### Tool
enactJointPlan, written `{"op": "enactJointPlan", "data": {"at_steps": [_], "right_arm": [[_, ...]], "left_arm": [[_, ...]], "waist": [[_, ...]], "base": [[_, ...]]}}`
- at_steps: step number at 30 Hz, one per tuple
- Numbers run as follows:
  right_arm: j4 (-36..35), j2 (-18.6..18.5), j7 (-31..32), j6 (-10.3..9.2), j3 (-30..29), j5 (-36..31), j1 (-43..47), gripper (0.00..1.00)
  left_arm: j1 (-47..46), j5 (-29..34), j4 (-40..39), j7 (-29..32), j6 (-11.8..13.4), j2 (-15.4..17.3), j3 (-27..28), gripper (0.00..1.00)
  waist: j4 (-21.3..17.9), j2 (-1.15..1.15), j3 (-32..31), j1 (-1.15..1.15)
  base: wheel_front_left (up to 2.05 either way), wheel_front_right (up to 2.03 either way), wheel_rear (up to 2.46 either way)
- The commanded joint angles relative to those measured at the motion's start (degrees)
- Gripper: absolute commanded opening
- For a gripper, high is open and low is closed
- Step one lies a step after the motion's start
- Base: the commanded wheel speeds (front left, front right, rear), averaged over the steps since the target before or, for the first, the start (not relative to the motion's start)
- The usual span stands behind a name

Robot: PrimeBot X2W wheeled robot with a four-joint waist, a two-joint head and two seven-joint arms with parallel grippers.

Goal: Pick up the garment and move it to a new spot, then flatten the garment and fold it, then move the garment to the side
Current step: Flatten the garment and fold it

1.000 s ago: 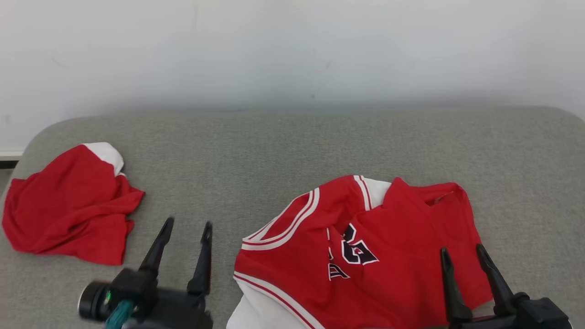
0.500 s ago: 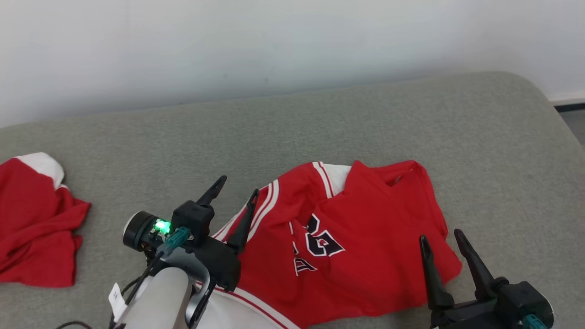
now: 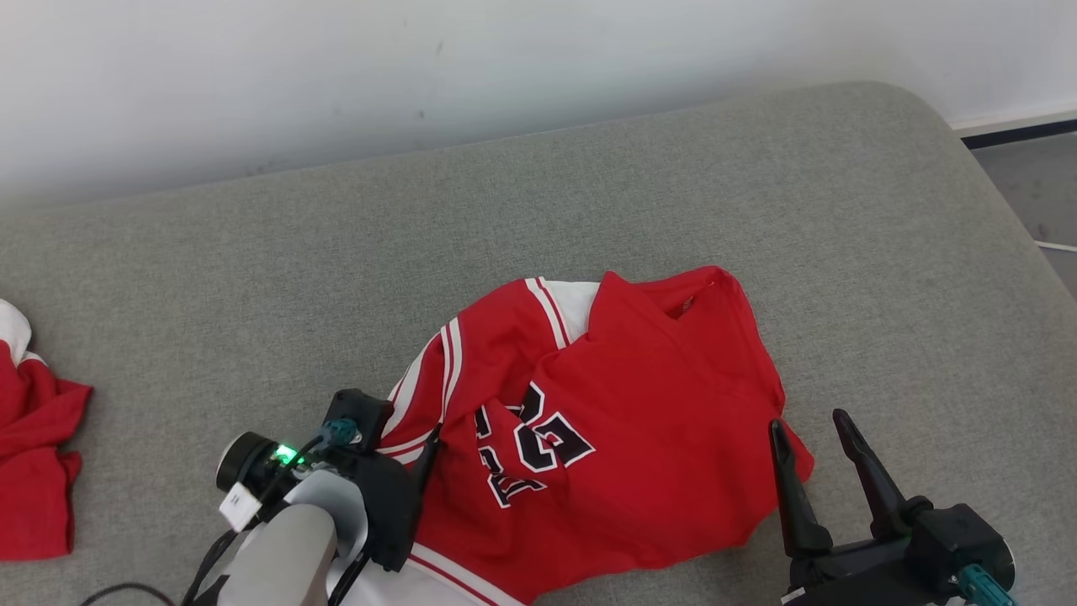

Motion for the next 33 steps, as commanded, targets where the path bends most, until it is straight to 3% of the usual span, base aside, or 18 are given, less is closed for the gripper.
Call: {"op": "enactJointPlan", "data": {"at_steps": [1,2,3,4,5,12,23,28,30,31,33], "right_arm": [[0.0,0.1,0.0,0.07,-0.1,0.2,-0.3,1.0],[0.0,0.1,0.0,0.07,-0.2,0.2,-0.3,1.0],[0.1,0.2,0.0,0.07,-0.2,0.2,-0.4,1.0],[0.1,0.2,0.0,0.07,-0.2,0.2,-0.5,1.0],[0.2,0.2,0.0,0.07,-0.3,0.2,-0.6,1.0],[-0.1,0.4,0.0,0.07,-1.0,-0.2,0.1,1.0],[0.3,0.6,0.0,0.07,-1.7,-0.3,1.0,1.0],[0.5,0.7,0.0,0.07,-1.7,-0.2,1.1,1.0],[0.7,0.7,0.0,0.07,-1.6,-0.1,1.4,1.0],[0.8,0.7,0.0,0.07,-1.6,0.0,1.5,1.0],[0.9,0.7,0.0,0.07,-1.5,0.0,1.6,1.0]], "left_arm": [[-0.4,-0.9,1.2,1.6,0.1,-0.2,-1.6,1.0],[-0.5,-1.9,1.7,2.3,0.1,-0.2,-2.8,1.0],[-0.9,-3.0,2.2,2.5,0.1,-0.1,-3.7,0.69],[-1.3,-3.3,2.7,2.7,0.1,0.2,-4.5,0.24],[-1.6,-4.0,3.1,2.7,0.1,0.4,-5.3,0.0],[-4.7,-6.7,5.8,-2.7,0.3,2.3,-5.4,0.0],[-0.6,-8.7,1.3,-5.1,6.4,7.8,2.7,0.0],[1.9,-7.7,-2.5,-5.2,6.9,8.5,4.8,0.0],[3.1,-6.8,-5.3,-5.2,7.1,8.7,5.9,0.87],[3.8,-6.5,-7.1,-5.2,7.5,8.6,6.7,1.0],[5.7,-5.7,-10.6,-5.2,7.9,8.7,8.6,1.0]], "waist": [[-0.1,-0.01,0.1,-0.01],[0.0,-0.01,0.1,-0.01],[0.0,-0.01,0.1,-0.01],[0.1,-0.01,0.1,-0.01],[0.2,-0.01,0.0,-0.01],[1.7,-0.01,-1.1,-0.01],[4.1,-0.01,-3.0,-0.01],[4.6,-0.01,-3.7,-0.01],[5.0,-0.01,-4.3,-0.01],[5.2,-0.01,-4.6,-0.01],[5.7,-0.01,-5.5,-0.01]], "base": [[0.0,0.0,0.0],[0.0,0.0,0.0],[0.0,0.0,0.0],[0.0,0.0,0.0],[0.0,0.0,0.0],[0.0,0.0,0.0],[0.0,0.0,0.0],[0.0,0.0,0.0],[0.0,0.0,0.0],[0.0,0.0,0.0],[0.0,0.0,0.0]]}}
